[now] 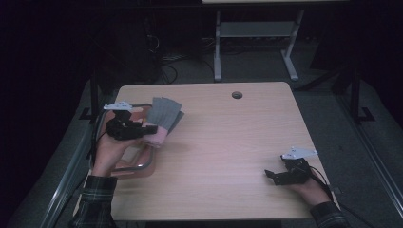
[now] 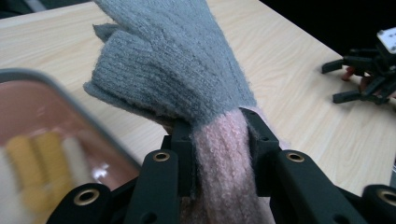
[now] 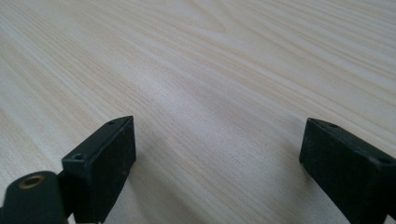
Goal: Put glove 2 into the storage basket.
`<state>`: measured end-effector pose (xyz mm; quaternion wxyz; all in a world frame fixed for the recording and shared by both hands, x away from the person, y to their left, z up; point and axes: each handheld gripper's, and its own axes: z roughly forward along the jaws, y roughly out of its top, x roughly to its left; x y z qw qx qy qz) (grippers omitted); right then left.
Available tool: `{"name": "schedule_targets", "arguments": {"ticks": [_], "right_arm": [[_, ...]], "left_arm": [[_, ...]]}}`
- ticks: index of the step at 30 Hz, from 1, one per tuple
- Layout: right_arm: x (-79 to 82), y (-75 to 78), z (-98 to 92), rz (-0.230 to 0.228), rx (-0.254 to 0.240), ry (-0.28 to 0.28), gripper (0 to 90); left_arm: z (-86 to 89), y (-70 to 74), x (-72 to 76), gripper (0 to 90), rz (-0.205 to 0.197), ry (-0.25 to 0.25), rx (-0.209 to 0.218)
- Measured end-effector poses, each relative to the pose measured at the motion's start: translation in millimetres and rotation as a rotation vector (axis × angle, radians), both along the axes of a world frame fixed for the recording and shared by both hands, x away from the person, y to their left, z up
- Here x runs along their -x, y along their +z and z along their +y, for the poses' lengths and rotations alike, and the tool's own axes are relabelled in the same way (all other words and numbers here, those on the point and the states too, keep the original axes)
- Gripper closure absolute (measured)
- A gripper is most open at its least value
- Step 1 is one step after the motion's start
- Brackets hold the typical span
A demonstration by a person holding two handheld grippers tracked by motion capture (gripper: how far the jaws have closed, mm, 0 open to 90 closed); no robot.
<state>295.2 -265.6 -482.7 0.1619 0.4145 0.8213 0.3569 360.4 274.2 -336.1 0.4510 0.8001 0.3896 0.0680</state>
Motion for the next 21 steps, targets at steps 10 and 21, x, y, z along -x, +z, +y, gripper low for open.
{"name": "schedule_targets", "arguments": {"ticks": [10,21], "right_arm": [[0.1,0.1,0.2,0.002,-0.002,-0.001,10.2],[0.0,0.2,0.4,0.002,-0.002,-0.001,10.2]], "left_arm": [[45.3,-3.2,10.6,69.7,0.005,0.110,0.000],[68.5,-24.3,4.7,69.3,0.068,0.192,-0.044]]}}
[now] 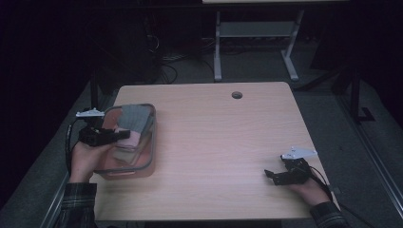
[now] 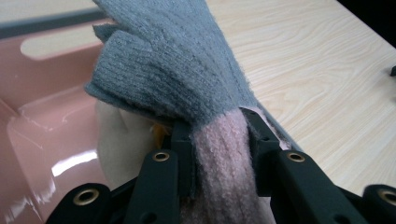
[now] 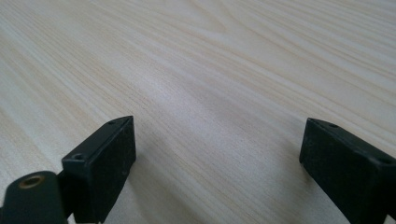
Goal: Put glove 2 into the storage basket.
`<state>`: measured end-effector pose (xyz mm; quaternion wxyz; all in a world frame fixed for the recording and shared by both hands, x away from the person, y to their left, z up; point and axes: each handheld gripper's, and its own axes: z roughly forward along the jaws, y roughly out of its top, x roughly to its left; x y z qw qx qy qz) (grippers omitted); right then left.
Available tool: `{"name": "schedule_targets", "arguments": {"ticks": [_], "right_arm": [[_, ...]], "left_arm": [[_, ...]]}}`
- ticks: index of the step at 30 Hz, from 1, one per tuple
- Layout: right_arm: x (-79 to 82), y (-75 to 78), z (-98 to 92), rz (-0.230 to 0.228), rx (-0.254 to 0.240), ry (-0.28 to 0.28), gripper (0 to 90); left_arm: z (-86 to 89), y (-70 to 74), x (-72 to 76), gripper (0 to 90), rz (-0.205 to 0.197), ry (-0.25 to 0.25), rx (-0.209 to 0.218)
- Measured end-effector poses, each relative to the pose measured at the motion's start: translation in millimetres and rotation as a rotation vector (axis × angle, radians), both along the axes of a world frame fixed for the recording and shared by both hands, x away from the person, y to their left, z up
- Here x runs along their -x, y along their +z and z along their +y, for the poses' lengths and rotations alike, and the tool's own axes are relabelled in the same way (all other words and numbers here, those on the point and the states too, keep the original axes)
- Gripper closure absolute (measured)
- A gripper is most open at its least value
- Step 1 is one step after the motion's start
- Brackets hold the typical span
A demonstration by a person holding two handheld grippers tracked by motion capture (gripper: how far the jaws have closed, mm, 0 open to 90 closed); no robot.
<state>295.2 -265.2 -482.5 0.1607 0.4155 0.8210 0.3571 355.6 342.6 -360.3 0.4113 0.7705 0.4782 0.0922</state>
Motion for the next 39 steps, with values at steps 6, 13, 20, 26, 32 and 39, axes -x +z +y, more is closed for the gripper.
{"name": "schedule_targets", "arguments": {"ticks": [6,13,20,26,32,39], "right_arm": [[0.0,0.0,-0.1,0.000,0.000,0.000,10.2],[0.0,0.0,0.0,0.000,0.000,0.000,10.2],[0.1,0.0,0.3,0.001,0.000,-0.002,10.2],[0.1,0.0,0.3,0.000,-0.001,-0.002,10.2],[0.1,0.0,0.4,0.000,0.000,-0.002,10.2],[0.1,0.0,0.4,0.001,0.000,-0.002,10.2]], "left_arm": [[-3.5,-14.4,-8.7,69.1,0.040,0.009,-0.039],[-3.9,-22.5,-12.2,68.2,0.066,0.011,-0.034],[-9.7,-29.5,-16.7,53.6,0.092,0.011,-0.088],[-6.0,-28.1,-16.5,31.0,0.071,0.054,-0.119],[-1.1,-20.1,-12.7,19.2,0.038,0.063,-0.127],[1.0,-9.8,-7.9,18.2,-0.003,0.065,-0.116]]}}
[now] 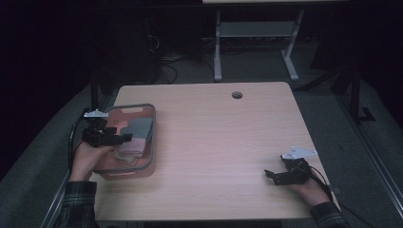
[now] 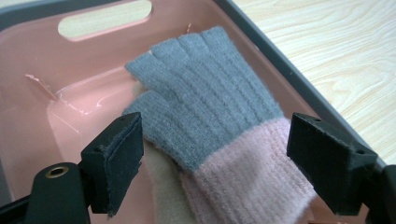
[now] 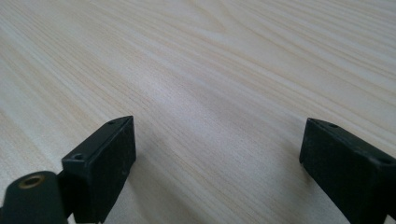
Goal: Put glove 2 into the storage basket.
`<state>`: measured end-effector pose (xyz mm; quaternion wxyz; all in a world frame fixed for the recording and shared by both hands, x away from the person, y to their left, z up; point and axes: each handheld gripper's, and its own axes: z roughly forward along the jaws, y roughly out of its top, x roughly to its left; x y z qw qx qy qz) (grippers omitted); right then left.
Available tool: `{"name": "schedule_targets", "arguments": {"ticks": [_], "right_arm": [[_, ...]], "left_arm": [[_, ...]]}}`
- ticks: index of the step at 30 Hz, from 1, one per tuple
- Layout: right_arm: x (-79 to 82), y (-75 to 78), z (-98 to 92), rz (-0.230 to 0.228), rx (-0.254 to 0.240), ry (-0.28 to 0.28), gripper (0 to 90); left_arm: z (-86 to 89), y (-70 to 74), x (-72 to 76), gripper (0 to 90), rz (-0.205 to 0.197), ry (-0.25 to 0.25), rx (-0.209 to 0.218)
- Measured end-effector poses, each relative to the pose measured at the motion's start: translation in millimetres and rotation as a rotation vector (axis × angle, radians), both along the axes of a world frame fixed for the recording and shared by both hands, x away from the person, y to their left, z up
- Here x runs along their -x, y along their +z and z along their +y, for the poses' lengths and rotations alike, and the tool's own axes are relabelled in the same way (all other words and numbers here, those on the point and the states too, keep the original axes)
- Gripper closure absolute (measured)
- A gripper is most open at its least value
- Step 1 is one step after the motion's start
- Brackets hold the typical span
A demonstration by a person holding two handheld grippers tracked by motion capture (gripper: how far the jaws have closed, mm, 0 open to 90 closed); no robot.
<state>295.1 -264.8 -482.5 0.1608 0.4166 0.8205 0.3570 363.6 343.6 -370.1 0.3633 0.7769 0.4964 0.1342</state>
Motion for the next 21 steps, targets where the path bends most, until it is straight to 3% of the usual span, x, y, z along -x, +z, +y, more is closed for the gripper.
{"name": "schedule_targets", "arguments": {"ticks": [7,10,21], "right_arm": [[0.0,0.0,-0.1,0.000,0.001,0.000,10.2],[0.0,0.0,0.0,0.000,0.000,-0.001,10.2],[0.0,0.0,0.0,0.000,0.000,0.000,10.2]], "left_arm": [[-6.0,11.7,3.9,18.2,-0.038,-0.027,0.012],[-15.0,16.4,5.1,18.2,-0.054,-0.069,0.027],[-45.4,20.1,5.7,18.1,-0.056,-0.169,0.060]]}}
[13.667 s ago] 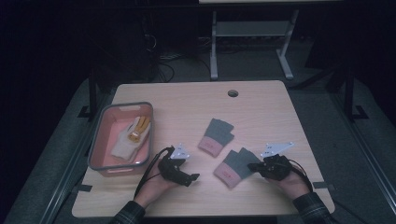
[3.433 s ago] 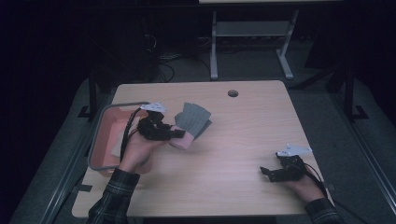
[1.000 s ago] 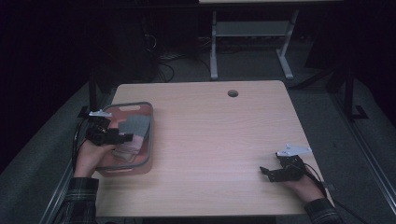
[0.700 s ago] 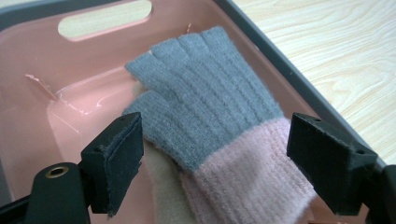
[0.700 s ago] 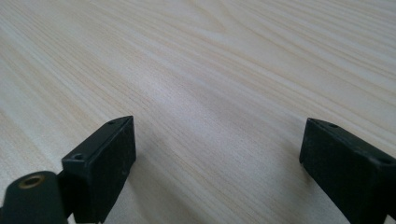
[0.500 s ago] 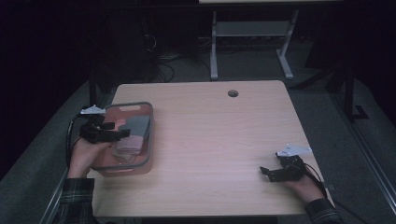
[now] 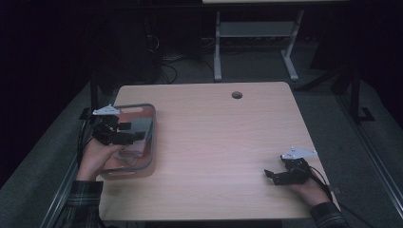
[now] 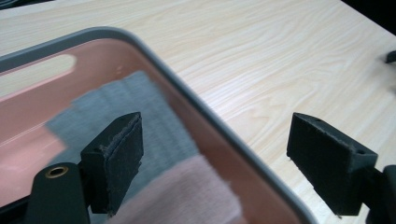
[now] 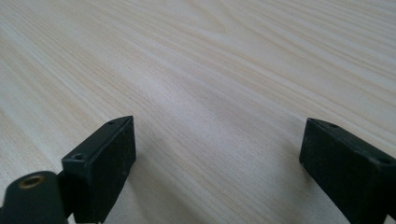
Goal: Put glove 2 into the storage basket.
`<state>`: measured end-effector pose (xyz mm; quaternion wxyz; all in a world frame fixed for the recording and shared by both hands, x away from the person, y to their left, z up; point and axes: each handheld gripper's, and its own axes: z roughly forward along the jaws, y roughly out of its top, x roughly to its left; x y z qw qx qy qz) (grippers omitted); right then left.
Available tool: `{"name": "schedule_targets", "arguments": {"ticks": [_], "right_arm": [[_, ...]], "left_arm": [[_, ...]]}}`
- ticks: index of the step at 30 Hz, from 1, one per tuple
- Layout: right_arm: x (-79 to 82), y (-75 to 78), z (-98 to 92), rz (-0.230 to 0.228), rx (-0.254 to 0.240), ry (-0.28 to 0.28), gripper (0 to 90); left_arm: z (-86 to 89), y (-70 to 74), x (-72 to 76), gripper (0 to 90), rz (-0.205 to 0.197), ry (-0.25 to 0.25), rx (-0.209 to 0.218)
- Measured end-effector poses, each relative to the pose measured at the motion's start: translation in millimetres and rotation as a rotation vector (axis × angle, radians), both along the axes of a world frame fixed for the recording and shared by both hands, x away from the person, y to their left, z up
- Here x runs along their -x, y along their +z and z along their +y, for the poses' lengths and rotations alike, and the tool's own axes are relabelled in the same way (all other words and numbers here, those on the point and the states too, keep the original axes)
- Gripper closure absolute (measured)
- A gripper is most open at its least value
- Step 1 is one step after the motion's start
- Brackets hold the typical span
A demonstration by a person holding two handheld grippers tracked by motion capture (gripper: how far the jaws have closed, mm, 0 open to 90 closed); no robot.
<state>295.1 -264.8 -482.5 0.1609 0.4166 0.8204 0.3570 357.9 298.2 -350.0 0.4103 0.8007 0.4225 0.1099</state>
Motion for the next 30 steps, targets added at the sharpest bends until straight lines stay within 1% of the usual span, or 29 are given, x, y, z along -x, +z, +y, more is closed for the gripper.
{"name": "schedule_targets", "arguments": {"ticks": [1,2,3,4,6,7,12,14,15,16,17,18,21,27,29,30], "right_arm": [[0.0,0.0,0.0,0.000,0.000,0.000,10.2],[0.0,0.0,0.0,0.000,0.000,0.000,10.2],[0.0,0.0,0.0,0.000,0.000,0.000,10.2],[0.0,0.0,0.0,0.000,0.000,0.000,10.2],[0.0,0.0,0.0,0.000,0.000,0.000,10.2],[0.0,0.0,0.0,0.000,0.000,0.000,10.2],[0.0,0.0,0.0,0.000,0.000,0.000,10.2],[0.0,0.0,0.0,0.000,0.000,0.000,10.2],[0.0,0.0,0.0,0.000,0.000,0.000,10.2],[0.0,0.0,0.3,0.001,-0.001,0.000,10.2],[-0.1,0.0,0.6,0.002,-0.001,0.001,10.2],[-0.2,0.0,0.8,0.001,-0.002,0.002,10.2],[-0.3,0.1,1.0,0.002,-0.001,0.003,10.2],[-0.3,0.1,0.9,0.001,0.000,0.006,10.2],[-0.3,0.1,0.9,0.002,0.000,0.005,10.2],[-0.3,0.1,0.9,0.002,0.000,0.005,10.2]], "left_arm": [[-3.1,0.1,0.1,18.2,0.003,-0.007,0.002],[-9.4,0.1,0.2,18.2,0.002,-0.029,0.006],[-9.4,0.1,0.2,18.1,0.002,-0.029,0.006],[-16.7,-0.2,0.6,18.1,0.003,-0.047,0.013],[-24.2,-0.6,1.0,18.2,0.002,-0.070,0.010],[-24.2,-0.6,1.0,18.2,0.002,-0.070,0.010],[-44.8,-2.6,2.8,18.2,0.003,-0.120,0.029],[-51.4,-3.4,3.8,18.2,0.002,-0.136,0.030],[-59.5,-4.7,5.4,18.2,0.000,-0.153,0.031],[-63.6,-5.5,6.1,18.2,-0.002,-0.159,0.034],[-63.6,-5.5,6.1,18.2,-0.002,-0.159,0.034],[-71.1,-7.3,7.1,18.2,0.000,-0.177,0.042],[-82.5,-10.6,8.7,18.2,-0.005,-0.199,0.049],[-107.3,-20.8,13.8,18.2,-0.030,-0.243,0.035],[-113.6,-24.2,15.3,18.2,-0.027,-0.256,0.036],[-113.6,-24.2,15.3,18.2,-0.027,-0.256,0.036]]}}
